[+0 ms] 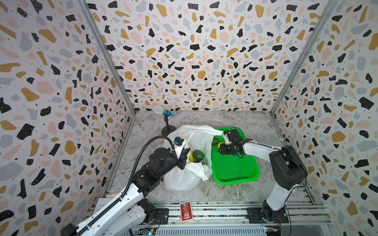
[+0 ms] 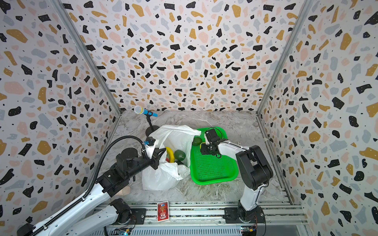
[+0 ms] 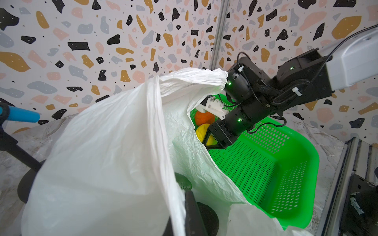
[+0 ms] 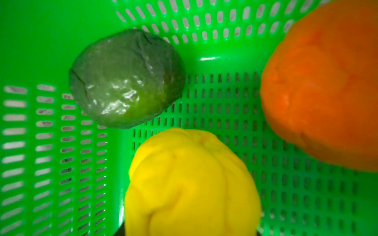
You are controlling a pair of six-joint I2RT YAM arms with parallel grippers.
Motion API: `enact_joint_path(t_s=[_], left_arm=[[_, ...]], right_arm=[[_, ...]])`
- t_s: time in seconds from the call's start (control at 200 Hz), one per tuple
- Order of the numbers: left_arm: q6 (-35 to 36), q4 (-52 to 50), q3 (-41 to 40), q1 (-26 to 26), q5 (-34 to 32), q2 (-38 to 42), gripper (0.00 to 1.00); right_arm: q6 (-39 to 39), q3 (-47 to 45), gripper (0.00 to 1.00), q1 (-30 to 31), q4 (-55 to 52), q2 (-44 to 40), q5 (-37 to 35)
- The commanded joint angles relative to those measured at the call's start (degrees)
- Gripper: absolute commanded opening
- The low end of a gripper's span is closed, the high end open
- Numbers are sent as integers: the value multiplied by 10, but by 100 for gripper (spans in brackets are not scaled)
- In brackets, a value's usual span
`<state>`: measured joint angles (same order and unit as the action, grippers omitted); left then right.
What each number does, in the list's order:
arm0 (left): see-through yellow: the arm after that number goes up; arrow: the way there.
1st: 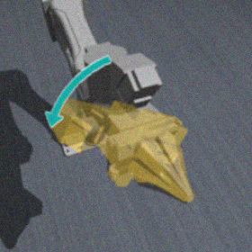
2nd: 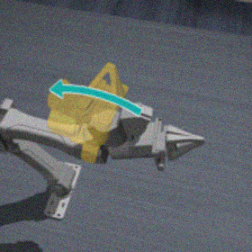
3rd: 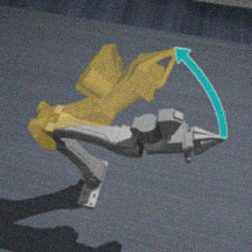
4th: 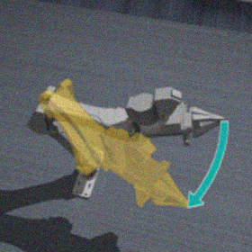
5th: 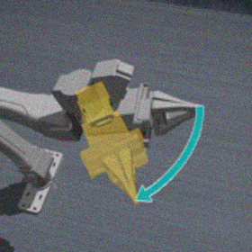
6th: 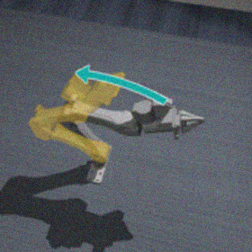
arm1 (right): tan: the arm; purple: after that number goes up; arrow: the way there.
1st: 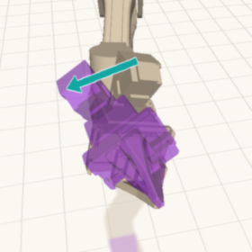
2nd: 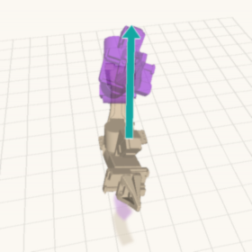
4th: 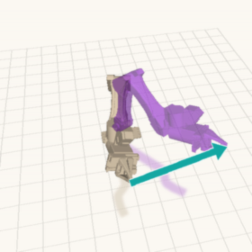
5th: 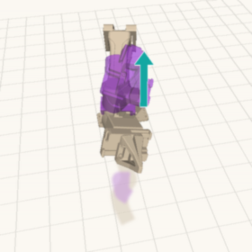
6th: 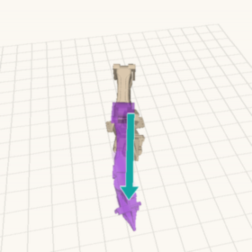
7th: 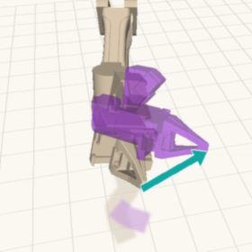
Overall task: Place the fruits into the plastic bag
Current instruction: Pick up the fruit from the bin, then place the fruit in the plastic bag.
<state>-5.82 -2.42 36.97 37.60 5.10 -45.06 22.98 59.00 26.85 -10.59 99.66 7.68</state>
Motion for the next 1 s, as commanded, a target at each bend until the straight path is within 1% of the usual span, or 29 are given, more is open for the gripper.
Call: enact_joint_path(t_s=[0.0, 0.17, 0.25, 0.33, 0.435, 0.571, 0.696, 0.826, 0.996], left_arm=[[-3, 31, -3, -3, 1, 1, 0], [-4, 37, 1, -3, 6, -10, 0], [-6, 43, 2, -3, 8, -13, 0], [-8, 48, 2, -3, 9, -15, 0], [-12, 52, 2, -3, 10, -19, 0], [-15, 58, -2, -3, 13, -22, 0], [-17, 63, 0, -3, 17, -30, 0], [-9, 53, 9, -3, 19, -32, 0], [-10, 51, 4, -3, 18, -17, 0]], right_arm=[[-3, -14, 40, 0, 16, -65, -24], [-6, -48, 35, 0, 12, -168, -48], [-18, -54, 35, 4, 0, -215, -40], [-30, -59, 34, 21, -16, -262, -37], [-43, -68, 35, 50, -28, -318, -23], [-42, -71, 35, 89, -28, -362, 27], [-39, -60, 35, 134, -13, -363, 55], [-39, -30, 35, 175, -8, -325, 56], [-33, 4, 36, 195, 20, -262, 70]])
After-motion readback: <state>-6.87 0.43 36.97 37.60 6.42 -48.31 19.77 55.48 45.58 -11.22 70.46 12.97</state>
